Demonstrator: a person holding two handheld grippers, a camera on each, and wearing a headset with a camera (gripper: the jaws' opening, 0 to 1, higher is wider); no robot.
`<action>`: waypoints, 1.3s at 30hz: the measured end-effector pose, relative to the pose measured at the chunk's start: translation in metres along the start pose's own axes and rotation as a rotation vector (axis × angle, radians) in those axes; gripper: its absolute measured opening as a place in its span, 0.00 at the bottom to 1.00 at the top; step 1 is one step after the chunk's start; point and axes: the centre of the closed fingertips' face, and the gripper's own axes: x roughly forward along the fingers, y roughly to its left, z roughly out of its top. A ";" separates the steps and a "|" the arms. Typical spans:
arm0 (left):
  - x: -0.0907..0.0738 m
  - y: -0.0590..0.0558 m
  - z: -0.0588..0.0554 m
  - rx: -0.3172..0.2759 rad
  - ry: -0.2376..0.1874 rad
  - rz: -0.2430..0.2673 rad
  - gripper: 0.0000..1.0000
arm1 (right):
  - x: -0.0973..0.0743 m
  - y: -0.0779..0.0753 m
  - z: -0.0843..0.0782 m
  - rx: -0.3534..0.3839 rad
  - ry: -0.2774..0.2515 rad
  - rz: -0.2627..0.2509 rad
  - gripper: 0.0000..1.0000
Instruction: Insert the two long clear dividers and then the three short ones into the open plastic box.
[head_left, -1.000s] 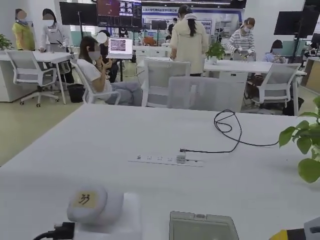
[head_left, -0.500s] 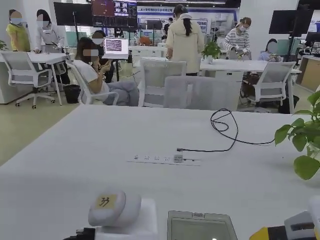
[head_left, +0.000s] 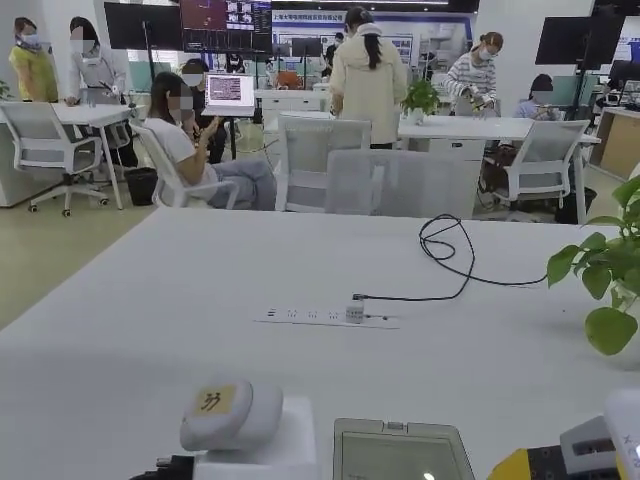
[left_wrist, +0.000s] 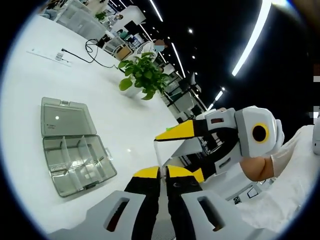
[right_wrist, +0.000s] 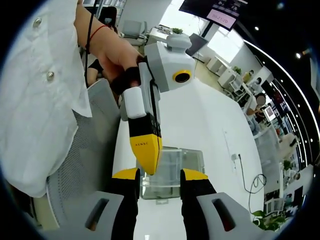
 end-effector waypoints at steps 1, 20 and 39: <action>0.000 0.000 0.000 -0.003 0.001 -0.001 0.00 | 0.000 0.001 0.000 0.001 -0.001 0.002 0.33; -0.009 0.008 -0.003 0.100 -0.008 0.032 0.00 | -0.016 -0.010 0.011 0.100 -0.082 0.025 0.35; -0.016 -0.032 -0.011 0.691 0.069 -0.090 0.00 | -0.034 0.019 0.033 0.192 -0.168 0.494 0.13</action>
